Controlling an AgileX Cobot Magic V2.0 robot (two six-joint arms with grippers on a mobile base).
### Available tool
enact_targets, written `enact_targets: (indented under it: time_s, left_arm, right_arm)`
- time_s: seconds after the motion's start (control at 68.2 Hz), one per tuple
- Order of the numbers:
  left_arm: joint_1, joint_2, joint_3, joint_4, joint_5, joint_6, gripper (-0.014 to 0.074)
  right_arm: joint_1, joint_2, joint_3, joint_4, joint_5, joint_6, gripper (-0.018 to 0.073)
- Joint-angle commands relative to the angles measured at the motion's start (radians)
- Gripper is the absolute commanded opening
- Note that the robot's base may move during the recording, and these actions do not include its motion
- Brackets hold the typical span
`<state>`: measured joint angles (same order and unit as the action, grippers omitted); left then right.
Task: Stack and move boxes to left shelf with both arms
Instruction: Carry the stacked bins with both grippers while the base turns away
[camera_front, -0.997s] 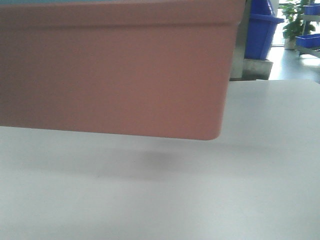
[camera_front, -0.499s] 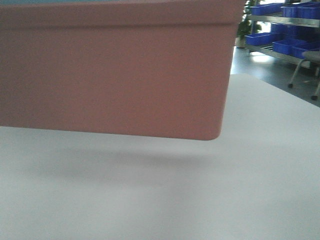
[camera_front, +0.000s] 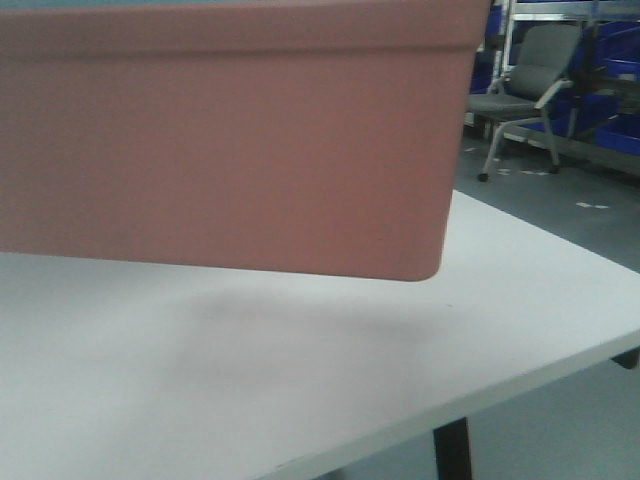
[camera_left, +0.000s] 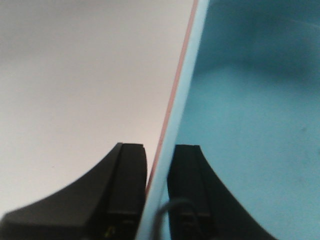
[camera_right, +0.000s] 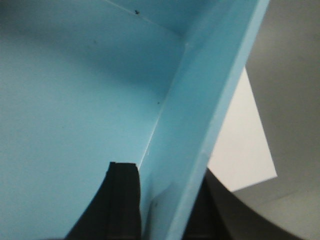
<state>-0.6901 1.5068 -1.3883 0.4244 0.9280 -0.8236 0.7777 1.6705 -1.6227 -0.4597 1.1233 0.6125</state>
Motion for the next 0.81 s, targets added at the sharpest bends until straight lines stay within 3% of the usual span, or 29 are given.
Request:
enact_targets:
  time_s: [0.0, 0.792]
  left_arm:
    - [-0.041, -0.039, -0.049, -0.06, -0.247, -0.005, -0.0003]
    - [-0.041, -0.039, -0.049, -0.06, -0.247, -0.005, -0.0003]
  right_arm:
    - [0.025, -0.038, -0.038, 0.065, -0.221, 0.019, 0.0036]
    - [0.025, -0.038, -0.038, 0.065, -0.221, 0.019, 0.0036]
